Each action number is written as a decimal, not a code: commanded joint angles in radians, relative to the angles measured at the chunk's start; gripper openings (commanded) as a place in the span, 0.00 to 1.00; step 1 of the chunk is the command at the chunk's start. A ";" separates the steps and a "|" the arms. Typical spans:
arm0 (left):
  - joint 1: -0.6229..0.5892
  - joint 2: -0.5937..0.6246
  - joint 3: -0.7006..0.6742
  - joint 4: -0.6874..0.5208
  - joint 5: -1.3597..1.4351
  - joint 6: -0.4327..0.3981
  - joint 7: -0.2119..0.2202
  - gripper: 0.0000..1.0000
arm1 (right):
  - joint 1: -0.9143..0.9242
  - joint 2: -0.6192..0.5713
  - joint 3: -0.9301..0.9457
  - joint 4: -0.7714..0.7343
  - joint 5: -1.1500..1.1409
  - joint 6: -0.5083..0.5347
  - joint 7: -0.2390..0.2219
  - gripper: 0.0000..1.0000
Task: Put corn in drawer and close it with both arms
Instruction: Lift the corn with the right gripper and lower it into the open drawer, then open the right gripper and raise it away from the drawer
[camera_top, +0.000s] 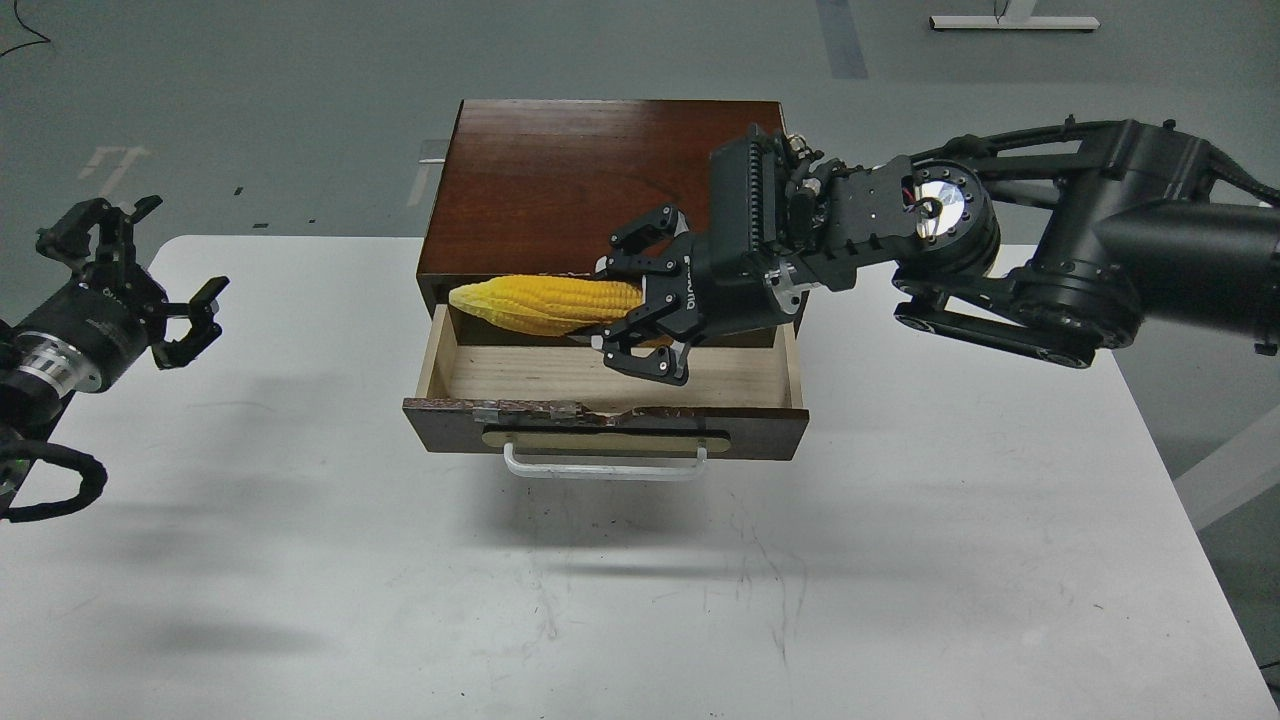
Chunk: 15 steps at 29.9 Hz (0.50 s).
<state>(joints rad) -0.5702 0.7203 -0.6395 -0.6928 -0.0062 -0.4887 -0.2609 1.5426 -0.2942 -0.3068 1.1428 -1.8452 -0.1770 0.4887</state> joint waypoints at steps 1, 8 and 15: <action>0.001 -0.002 0.001 0.001 0.000 0.000 0.002 0.98 | 0.004 -0.025 0.000 0.032 0.004 0.002 0.000 0.96; 0.001 -0.004 0.003 -0.001 0.002 0.000 0.002 0.98 | 0.021 -0.080 0.008 0.052 0.060 0.056 0.000 0.95; 0.000 -0.005 0.003 -0.001 0.002 0.000 0.002 0.98 | 0.112 -0.086 0.069 0.038 0.344 0.134 0.000 0.94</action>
<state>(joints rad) -0.5692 0.7154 -0.6366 -0.6935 -0.0046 -0.4887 -0.2593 1.6162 -0.3806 -0.2760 1.1897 -1.6473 -0.0907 0.4886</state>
